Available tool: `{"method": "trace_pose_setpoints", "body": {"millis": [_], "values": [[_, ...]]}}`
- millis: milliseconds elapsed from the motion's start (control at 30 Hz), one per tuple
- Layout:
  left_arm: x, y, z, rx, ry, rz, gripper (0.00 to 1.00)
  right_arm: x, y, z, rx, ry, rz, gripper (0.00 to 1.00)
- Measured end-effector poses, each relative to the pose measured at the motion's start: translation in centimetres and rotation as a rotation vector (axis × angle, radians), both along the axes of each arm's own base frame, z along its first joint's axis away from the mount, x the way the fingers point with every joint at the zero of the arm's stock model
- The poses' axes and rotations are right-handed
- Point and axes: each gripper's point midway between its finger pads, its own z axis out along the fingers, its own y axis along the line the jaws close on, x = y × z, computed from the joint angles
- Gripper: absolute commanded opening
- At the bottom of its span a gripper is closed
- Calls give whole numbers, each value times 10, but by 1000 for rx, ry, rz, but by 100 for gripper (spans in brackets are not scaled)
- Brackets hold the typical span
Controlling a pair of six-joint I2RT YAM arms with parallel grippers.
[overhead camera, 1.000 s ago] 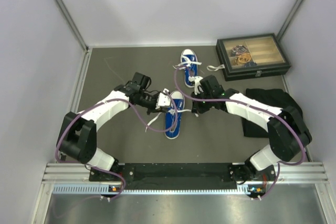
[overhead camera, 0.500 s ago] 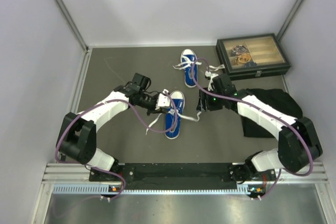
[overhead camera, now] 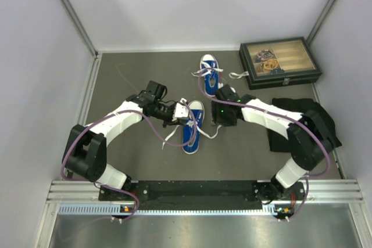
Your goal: Tie the shoes
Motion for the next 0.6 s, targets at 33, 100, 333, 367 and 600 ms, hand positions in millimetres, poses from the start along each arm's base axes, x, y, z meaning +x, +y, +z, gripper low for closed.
{"method": "trace_pose_setpoints", "body": {"millis": [33,100,333,367,600], "values": [[0,0,0,-1,1,1,0,-1,5,-3,-13,4,-2,56],[0,0,0,-1,0,2,0,-2,11,-13,-43,23,-17,56],[0,0,-1,0,-3,-3,0,-9,-7,-39,-152,82,-96,33],[0,0,-1,0,-3,-3,0,-8,-7,-39,-150,80,-100,26],[-1,1,-2,1,-3,-6,0,0,-10,-38,-149,66,-112,0]]}}
